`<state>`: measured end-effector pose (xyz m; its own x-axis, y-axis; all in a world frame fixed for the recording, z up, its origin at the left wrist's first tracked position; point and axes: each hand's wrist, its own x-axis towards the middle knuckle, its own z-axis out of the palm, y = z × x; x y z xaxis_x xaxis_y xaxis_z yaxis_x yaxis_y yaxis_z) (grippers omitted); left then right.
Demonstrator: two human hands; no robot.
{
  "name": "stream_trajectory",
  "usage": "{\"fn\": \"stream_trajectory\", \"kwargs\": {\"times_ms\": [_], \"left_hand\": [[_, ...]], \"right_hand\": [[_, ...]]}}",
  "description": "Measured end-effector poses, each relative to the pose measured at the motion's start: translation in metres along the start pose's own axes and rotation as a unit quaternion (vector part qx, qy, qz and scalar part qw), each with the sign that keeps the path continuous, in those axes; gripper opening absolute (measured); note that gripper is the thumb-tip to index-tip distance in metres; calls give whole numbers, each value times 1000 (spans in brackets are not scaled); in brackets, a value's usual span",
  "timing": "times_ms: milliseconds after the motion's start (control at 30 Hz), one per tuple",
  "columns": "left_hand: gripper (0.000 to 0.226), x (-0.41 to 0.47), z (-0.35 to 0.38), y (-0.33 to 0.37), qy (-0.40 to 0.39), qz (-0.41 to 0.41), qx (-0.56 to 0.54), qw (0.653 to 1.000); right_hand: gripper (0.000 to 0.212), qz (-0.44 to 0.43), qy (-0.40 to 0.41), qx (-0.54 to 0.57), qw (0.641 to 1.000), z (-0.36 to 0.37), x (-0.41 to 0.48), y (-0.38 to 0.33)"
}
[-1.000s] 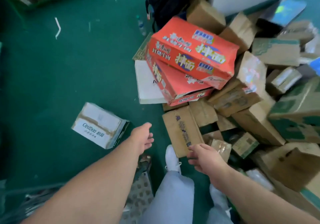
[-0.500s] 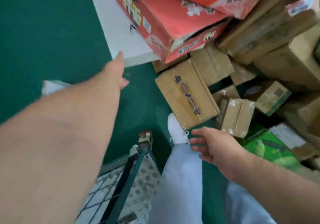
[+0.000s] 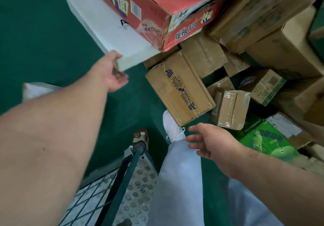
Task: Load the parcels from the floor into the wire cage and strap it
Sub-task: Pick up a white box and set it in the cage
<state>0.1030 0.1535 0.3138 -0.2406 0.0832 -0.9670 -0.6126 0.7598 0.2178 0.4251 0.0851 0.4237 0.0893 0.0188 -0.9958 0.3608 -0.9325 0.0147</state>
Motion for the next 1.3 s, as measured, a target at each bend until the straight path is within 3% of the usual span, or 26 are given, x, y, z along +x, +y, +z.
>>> {"fn": "stream_trajectory", "kwargs": {"times_ms": [167, 267, 400, 533, 667, 800, 900, 1033, 1167, 1300], "left_hand": [[52, -71, 64, -105, -164, -73, 16, 984], [43, -129, 105, -178, -199, -108, -39, 973], [22, -227, 129, -254, -212, -181, -109, 954], [21, -295, 136, -301, -204, -219, -60, 952], [34, -344, 149, -331, -154, -179, -30, 971], [42, -360, 128, -343, -7, -57, -146, 988], [40, -369, 98, -356, 79, -33, -154, 984], [77, -356, 45, -415, 108, -40, -87, 989], [21, -434, 65, -451, 51, -55, -53, 996], [20, -461, 71, -501, 49, -59, -90, 993]], "right_hand": [[22, -25, -5, 55, 998, -1, -22, -3], [24, -55, 15, 127, 990, -18, -47, -6], [45, -51, 26, 171, 984, -75, -70, 7], [41, -90, -9, 61, 994, -124, -75, 52], [28, -72, -42, 79, 993, -165, -88, 108], [35, -31, -40, 75, 996, -228, -104, 153], [41, -6, -55, 29, 998, -287, -133, 176], [58, -4, -75, -24, 997, -366, -183, 208], [46, -36, -45, -61, 996, -406, -215, 225], [29, -59, -5, -66, 996, -400, -234, 224]]}}
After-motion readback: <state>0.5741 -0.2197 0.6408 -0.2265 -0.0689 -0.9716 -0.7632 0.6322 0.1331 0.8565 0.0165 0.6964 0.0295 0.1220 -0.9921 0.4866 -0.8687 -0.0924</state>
